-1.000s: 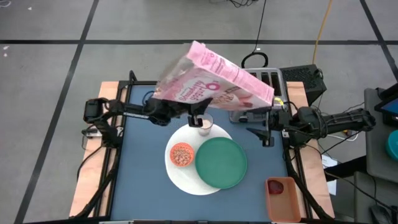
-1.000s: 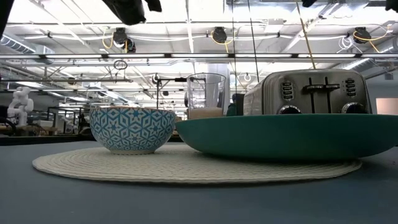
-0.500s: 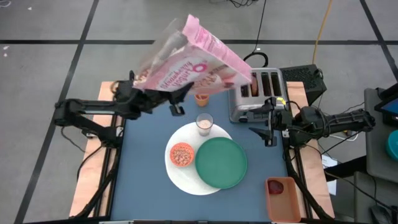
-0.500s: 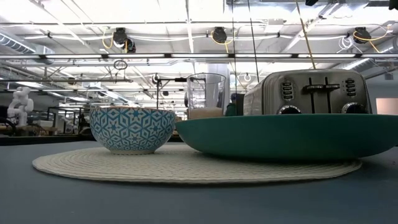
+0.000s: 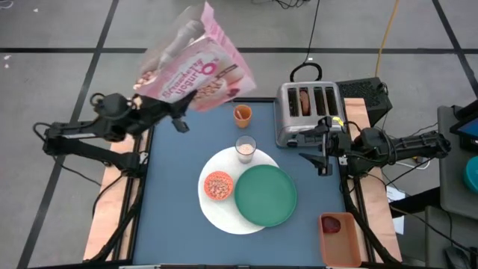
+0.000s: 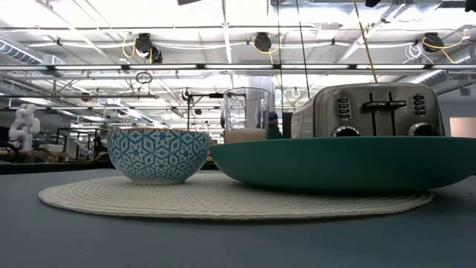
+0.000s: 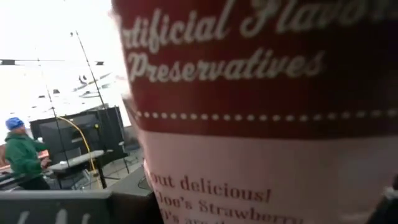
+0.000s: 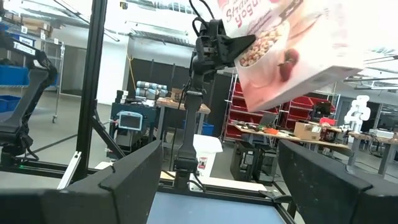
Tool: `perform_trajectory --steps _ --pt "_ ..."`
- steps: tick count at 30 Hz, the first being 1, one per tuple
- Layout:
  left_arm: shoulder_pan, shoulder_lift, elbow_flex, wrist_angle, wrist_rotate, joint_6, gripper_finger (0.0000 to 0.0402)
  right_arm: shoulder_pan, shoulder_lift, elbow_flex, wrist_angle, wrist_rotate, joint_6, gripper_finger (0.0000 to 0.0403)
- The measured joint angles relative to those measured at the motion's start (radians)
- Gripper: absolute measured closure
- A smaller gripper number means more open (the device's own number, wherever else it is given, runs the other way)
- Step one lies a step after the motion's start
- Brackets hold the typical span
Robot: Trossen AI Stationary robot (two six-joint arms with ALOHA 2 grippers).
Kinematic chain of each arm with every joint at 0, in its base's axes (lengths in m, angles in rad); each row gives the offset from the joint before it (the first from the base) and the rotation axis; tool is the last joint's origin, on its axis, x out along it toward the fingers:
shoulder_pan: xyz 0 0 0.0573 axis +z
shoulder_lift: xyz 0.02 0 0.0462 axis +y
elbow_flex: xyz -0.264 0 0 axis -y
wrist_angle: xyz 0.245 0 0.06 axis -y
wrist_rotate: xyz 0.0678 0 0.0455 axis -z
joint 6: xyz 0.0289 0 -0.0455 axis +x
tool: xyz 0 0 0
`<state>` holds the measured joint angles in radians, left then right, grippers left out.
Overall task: Arrange a breakfast setting
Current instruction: Pour the cereal from the cereal box into the orange bowl
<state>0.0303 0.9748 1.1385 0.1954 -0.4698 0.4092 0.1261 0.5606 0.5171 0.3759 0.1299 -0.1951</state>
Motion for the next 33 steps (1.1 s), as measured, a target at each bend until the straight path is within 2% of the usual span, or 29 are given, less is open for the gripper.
perform_trajectory --steps 6,9,15,20,24,30,33 --pt "0.001 -0.122 -0.003 -0.261 -0.104 -0.094 0.0229 0.000 0.000 0.000 0.000 0.000 -0.002 0.0096" --pt "0.001 -0.176 -0.084 -0.278 -0.153 -0.141 0.0229 0.000 0.000 0.000 0.001 0.000 -0.001 0.0096" --pt "0.020 -0.299 -0.397 -0.115 -0.290 -0.205 0.0229 0.000 0.000 0.000 0.005 0.000 -0.001 0.0096" --pt "0.071 -0.356 -0.628 0.058 -0.324 -0.274 0.0229 0.000 0.000 0.000 0.008 0.000 0.000 0.0096" --pt "0.122 -0.348 -0.732 0.097 -0.351 -0.332 0.0229 0.000 0.000 0.000 0.008 0.000 0.000 0.0096" --pt "0.182 -0.331 -0.821 0.094 -0.412 -0.399 0.0229 0.000 0.001 0.000 0.008 0.001 -0.001 0.0096" --pt "0.198 -0.328 -0.849 0.095 -0.492 -0.423 0.0229 0.000 0.001 0.000 0.008 0.003 -0.006 0.0096"
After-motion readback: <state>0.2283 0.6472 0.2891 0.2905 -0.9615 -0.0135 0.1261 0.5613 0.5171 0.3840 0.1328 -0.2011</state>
